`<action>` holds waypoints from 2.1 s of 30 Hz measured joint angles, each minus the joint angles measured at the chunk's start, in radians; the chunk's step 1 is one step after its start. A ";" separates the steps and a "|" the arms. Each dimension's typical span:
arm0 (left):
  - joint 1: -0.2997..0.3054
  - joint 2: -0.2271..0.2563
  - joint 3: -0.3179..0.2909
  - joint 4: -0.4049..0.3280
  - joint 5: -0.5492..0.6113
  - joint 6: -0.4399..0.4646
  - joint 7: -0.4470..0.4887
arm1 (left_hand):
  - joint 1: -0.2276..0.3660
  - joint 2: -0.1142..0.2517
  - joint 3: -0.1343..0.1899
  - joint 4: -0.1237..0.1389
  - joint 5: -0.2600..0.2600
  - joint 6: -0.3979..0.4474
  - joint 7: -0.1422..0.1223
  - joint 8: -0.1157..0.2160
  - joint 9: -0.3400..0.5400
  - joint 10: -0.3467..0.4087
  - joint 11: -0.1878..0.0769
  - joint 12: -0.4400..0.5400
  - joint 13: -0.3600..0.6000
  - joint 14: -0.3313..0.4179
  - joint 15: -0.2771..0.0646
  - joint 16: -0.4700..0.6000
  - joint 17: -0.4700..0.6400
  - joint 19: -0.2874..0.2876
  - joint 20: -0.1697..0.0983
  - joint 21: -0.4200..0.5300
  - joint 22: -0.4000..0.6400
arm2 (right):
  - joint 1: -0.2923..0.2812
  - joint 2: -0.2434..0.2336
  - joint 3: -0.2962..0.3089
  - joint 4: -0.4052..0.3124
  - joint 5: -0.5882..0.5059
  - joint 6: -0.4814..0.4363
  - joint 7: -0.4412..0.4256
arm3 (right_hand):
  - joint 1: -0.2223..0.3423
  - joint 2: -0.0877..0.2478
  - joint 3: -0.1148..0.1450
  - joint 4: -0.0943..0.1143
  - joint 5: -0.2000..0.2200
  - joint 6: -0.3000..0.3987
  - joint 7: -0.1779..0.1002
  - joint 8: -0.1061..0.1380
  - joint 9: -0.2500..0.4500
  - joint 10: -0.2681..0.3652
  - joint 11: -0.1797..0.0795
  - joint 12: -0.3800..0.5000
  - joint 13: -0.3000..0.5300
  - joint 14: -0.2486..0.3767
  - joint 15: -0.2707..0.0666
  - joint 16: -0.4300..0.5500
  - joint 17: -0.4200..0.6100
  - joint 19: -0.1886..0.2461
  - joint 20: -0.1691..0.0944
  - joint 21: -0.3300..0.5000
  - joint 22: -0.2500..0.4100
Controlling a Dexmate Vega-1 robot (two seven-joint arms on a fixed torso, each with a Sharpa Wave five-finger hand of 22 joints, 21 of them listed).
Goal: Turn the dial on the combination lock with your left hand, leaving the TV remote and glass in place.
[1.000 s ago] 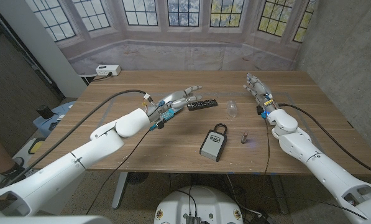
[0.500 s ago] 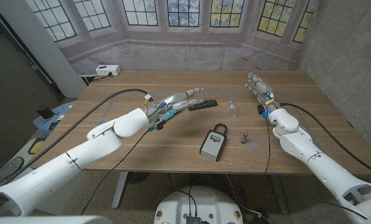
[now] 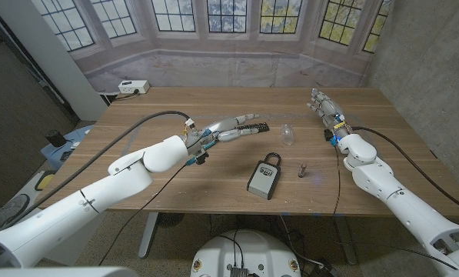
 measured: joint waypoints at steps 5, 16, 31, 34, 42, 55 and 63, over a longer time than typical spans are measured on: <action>0.000 0.004 0.011 -0.028 0.033 0.026 -0.008 | -0.005 -0.003 0.000 0.000 0.000 -0.005 -0.005 0.000 0.000 0.000 0.000 0.000 -0.001 -0.002 -0.002 0.000 0.000 -0.004 -0.004 0.000 0.000 | -0.017 -0.021 0.012 -0.021 0.007 -0.007 0.002 | 0.000 0.000 0.000 0.000 0.000 0.000 0.000 0.000 0.000 0.000 0.000 0.000 0.000 0.000 0.000 0.000 0.002 0.000 0.000 0.000 0.000; 0.012 0.017 0.029 -0.083 0.101 0.064 -0.023 | -0.029 0.002 -0.007 0.013 0.000 -0.016 -0.023 -0.001 0.005 0.000 0.000 0.000 0.001 -0.007 0.004 0.004 0.005 -0.008 0.000 0.000 0.000 | -0.053 -0.058 0.033 -0.064 0.016 -0.029 -0.001 | 0.000 0.000 0.000 0.000 0.000 -0.017 0.005 -0.009 0.000 -0.018 0.004 -0.004 0.000 -0.007 0.000 0.000 0.003 -0.008 0.000 0.000 0.000; 0.056 0.038 0.018 -0.129 0.133 0.077 -0.015 | -0.063 0.002 -0.014 0.031 0.000 -0.021 -0.035 -0.006 0.003 0.055 0.003 0.021 -0.001 0.001 0.023 0.008 0.002 -0.014 0.000 0.000 0.000 | -0.068 -0.073 0.040 -0.083 0.019 -0.035 0.000 | 0.000 0.000 0.000 0.000 0.000 -0.027 0.009 -0.009 0.000 -0.026 0.003 -0.004 0.000 -0.013 0.005 0.000 0.002 -0.016 0.002 0.000 0.000; 0.063 0.042 0.012 -0.132 0.133 0.076 -0.013 | -0.077 -0.002 -0.019 0.042 0.000 -0.016 -0.041 -0.006 0.005 0.069 0.011 0.022 -0.001 0.002 0.024 0.008 0.002 -0.014 0.000 0.000 0.003 | -0.069 -0.073 0.042 -0.084 0.019 -0.034 -0.002 | 0.000 0.000 0.000 0.000 0.000 -0.027 0.009 -0.009 0.000 -0.026 0.003 -0.004 0.000 -0.012 0.005 0.000 0.002 -0.016 0.002 0.000 0.000; 0.067 0.048 0.006 -0.131 0.133 0.058 -0.017 | -0.105 -0.003 -0.027 0.066 0.000 -0.029 -0.047 -0.006 0.005 0.088 0.013 0.030 -0.001 0.012 0.026 0.008 0.004 -0.020 0.005 0.000 0.005 | -0.072 -0.069 0.045 -0.080 0.019 -0.023 -0.007 | 0.000 0.000 0.000 0.000 0.000 -0.027 0.009 -0.009 0.000 -0.026 0.003 -0.004 0.000 -0.012 0.005 0.000 0.002 -0.016 0.002 0.000 0.000; 0.059 0.046 0.019 -0.128 0.139 0.049 -0.054 | -0.163 0.005 -0.041 0.114 0.000 -0.075 -0.035 -0.012 0.005 0.088 0.013 0.021 -0.001 -0.002 0.031 0.008 0.004 -0.057 0.018 -0.005 0.005 | -0.067 -0.053 0.046 -0.031 0.019 0.013 0.009 | 0.000 0.000 0.000 0.000 0.000 -0.027 0.009 -0.009 0.000 -0.026 0.003 -0.004 0.000 -0.018 0.000 0.000 0.002 -0.020 -0.002 0.000 0.000; 0.057 0.046 0.037 -0.144 0.172 0.064 -0.077 | -0.202 0.007 -0.052 0.147 0.000 -0.095 -0.015 -0.012 0.005 0.111 0.025 0.021 -0.001 -0.007 0.036 0.008 0.004 -0.082 0.014 -0.005 0.005 | -0.061 -0.051 0.049 -0.008 0.024 0.032 0.025 | 0.000 0.000 0.000 0.000 0.000 -0.027 0.009 -0.009 0.000 -0.028 0.002 -0.004 0.000 -0.018 0.000 0.000 0.002 -0.020 -0.002 0.000 0.000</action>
